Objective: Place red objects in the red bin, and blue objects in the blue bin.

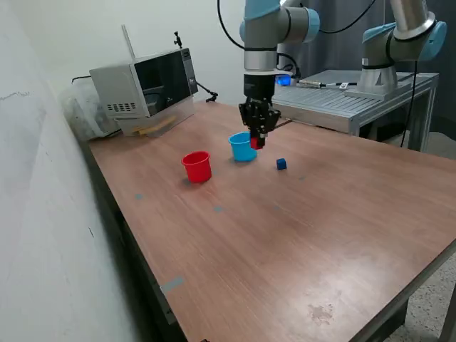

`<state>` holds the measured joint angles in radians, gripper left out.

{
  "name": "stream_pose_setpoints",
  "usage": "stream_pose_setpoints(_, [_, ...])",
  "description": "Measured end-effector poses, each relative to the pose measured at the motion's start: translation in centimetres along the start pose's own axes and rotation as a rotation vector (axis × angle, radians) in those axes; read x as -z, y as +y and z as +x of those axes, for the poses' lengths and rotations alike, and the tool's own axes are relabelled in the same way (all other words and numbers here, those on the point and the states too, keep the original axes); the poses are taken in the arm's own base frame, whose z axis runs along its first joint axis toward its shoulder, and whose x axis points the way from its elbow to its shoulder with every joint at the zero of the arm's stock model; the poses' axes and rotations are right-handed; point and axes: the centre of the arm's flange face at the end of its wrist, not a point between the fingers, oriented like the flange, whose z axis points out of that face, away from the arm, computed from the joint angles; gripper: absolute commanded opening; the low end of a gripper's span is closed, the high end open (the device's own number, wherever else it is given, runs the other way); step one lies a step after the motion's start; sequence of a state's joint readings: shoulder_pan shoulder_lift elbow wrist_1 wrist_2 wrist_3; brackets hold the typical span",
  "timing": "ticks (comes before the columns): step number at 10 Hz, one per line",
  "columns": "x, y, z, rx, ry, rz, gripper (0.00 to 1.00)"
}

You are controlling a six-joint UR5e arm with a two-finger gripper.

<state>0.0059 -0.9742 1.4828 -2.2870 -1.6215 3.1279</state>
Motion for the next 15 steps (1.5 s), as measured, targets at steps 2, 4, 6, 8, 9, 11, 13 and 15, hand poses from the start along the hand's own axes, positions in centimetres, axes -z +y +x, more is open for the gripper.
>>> stream_pose_setpoints(2, [1.3, 4.2, -5.2, -0.058, -0.072, -0.04, 0.0])
stream_pose_setpoints(4, [0.1, 6.8, -10.5, -0.117, -0.128, -0.036, 0.0])
stream_pose_setpoints(6, [-2.3, 7.7, -14.3, -0.158, -0.167, 0.0, 0.0])
stream_pose_setpoints(8, [-4.6, 7.5, -16.8, -0.186, -0.184, 0.044, 0.0])
stream_pose_setpoints(9, [-5.5, 7.3, -17.5, -0.195, -0.188, 0.061, 0.0])
stream_pose_setpoints(11, [-6.9, 7.0, -18.2, -0.205, -0.19, 0.083, 0.0])
stream_pose_setpoints(13, [-7.6, 6.9, -18.8, -0.212, -0.191, 0.093, 0.0])
stream_pose_setpoints(15, [-7.8, 7.0, -18.9, -0.214, -0.191, 0.091, 0.0])
